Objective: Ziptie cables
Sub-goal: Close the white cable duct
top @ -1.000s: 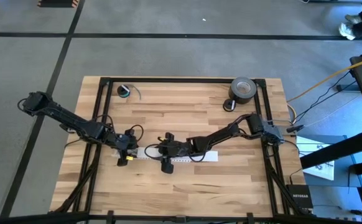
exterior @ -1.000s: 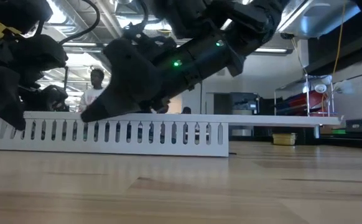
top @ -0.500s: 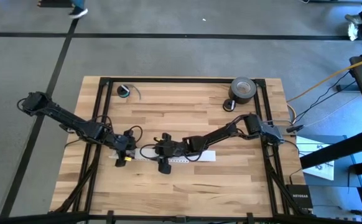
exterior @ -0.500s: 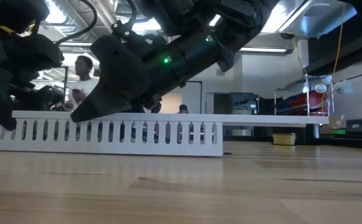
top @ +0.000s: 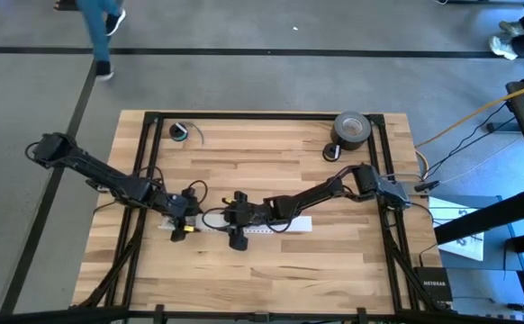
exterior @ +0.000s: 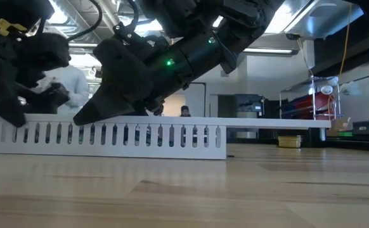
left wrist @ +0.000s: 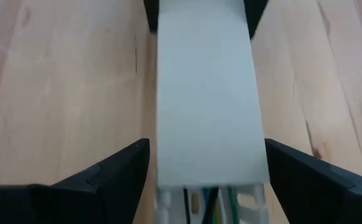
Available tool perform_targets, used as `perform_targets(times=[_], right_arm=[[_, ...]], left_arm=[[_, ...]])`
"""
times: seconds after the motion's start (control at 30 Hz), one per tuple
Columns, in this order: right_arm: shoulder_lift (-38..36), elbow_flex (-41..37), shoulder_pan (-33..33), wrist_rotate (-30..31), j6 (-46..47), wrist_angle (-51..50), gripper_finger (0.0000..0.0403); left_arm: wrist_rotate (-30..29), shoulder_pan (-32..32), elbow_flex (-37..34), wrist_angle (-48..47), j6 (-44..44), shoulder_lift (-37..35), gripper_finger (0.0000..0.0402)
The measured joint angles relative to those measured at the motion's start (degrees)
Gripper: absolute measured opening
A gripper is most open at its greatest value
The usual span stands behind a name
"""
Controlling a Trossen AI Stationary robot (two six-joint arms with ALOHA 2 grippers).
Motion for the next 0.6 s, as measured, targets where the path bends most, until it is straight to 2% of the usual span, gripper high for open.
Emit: perform_targets(times=[0.13, 0.43, 0.6], right_arm=[[-1.63, -0.22, -0.18, -2.67, -0.61, -2.8, 0.0227], [-9.14, -0.36, -2.65, -6.25, -1.94, -24.37, 0.0256], [-9.54, -0.35, -3.1, -7.75, -1.97, -24.36, 0.0275]], left_arm=[[-0.88, 0.0, -0.04, 4.62, 1.76, 2.57, 0.0287], [-2.09, 2.42, 0.28, 16.87, 3.67, 11.66, 0.0283], [-2.08, 3.69, 3.87, 13.57, 5.03, 13.39, 0.0283]])
